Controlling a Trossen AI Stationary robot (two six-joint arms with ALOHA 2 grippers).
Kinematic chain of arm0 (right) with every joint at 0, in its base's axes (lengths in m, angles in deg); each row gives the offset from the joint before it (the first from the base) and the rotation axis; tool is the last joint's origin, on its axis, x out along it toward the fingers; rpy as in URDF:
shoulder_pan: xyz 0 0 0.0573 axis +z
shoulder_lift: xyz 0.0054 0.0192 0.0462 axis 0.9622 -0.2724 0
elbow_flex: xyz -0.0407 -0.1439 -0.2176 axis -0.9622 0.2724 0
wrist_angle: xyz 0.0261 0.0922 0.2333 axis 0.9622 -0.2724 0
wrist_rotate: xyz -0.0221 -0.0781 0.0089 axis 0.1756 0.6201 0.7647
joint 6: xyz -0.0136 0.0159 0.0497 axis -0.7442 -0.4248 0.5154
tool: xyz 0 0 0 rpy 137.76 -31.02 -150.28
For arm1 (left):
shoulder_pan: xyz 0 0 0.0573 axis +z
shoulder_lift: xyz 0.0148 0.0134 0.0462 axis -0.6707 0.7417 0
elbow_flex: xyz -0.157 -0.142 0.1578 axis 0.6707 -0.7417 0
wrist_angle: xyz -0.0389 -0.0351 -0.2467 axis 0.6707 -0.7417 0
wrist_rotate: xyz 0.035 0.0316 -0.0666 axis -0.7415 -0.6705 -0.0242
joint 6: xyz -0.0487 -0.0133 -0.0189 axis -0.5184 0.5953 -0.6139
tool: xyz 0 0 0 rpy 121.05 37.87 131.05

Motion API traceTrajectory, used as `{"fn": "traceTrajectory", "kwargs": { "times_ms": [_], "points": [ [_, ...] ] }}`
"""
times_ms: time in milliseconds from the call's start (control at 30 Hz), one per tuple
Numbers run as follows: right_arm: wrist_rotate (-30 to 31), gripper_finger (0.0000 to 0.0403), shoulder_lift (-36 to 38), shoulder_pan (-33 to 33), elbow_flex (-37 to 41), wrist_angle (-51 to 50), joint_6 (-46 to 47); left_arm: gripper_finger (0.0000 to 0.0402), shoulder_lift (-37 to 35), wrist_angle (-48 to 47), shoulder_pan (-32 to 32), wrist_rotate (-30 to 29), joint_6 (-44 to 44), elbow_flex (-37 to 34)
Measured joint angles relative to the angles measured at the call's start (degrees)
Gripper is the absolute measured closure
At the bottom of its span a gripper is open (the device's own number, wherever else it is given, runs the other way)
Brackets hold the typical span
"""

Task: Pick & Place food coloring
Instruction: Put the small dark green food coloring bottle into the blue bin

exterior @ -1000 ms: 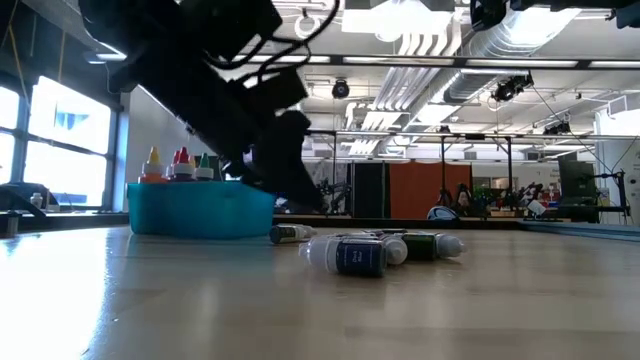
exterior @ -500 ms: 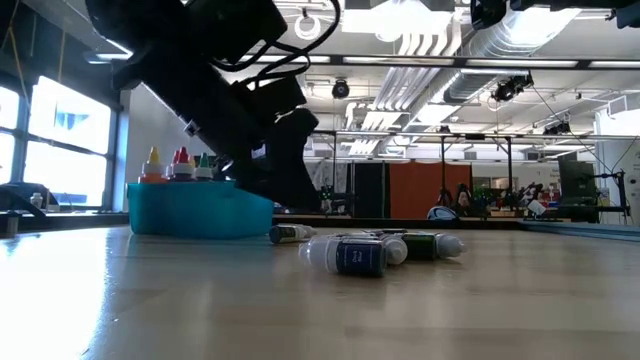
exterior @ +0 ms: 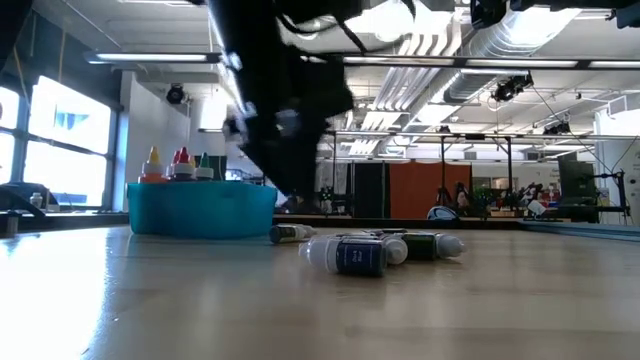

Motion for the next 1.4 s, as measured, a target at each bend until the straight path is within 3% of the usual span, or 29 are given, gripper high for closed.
{"fn": "traceTrajectory", "kwargs": {
  "times_ms": [133, 433, 600, 900, 1167, 1267, 1400],
  "points": [
    [-0.8, 0.0402, -0.2, 0.0, 0.0, 0.0, 0.1, 0.0211, 2.5, 0.8, 2.4, 3.0, -0.1, 0.3],
    [-1.9, 0.04, -1.5, 0.0, 0.0, 1.0, -0.3, 0.0211, 3.9, -1.4, 5.3, 3.3, 0.2, 0.1],
    [-2.3, 0.0399, -1.7, -0.1, 0.0, 1.5, -1.4, 0.0211, 3.8, -2.4, 5.1, 3.5, 6.0, 0.0],
    [-2.3, 0.04, -1.9, -0.1, 0.0, 1.7, -1.4, 0.0211, 2.7, -3.8, 5.1, 9.7, 15.5, 0.1],
    [-2.3, 0.0398, -1.9, -0.1, 0.0, 1.7, -1.4, 0.0211, 1.6, -18.4, 5.2, 7.4, 22.8, 7.5],
    [-2.3, 0.0401, -1.9, -0.1, 0.0, 1.7, -1.4, 0.0211, 1.5, -18.6, 5.5, 8.9, 29.0, 7.9],
    [-2.3, 0.04, -1.9, -0.1, 0.0, 1.7, -1.3, 0.0211, 1.5, -20.0, 6.0, 9.5, 31.2, 7.3]
  ]
}}
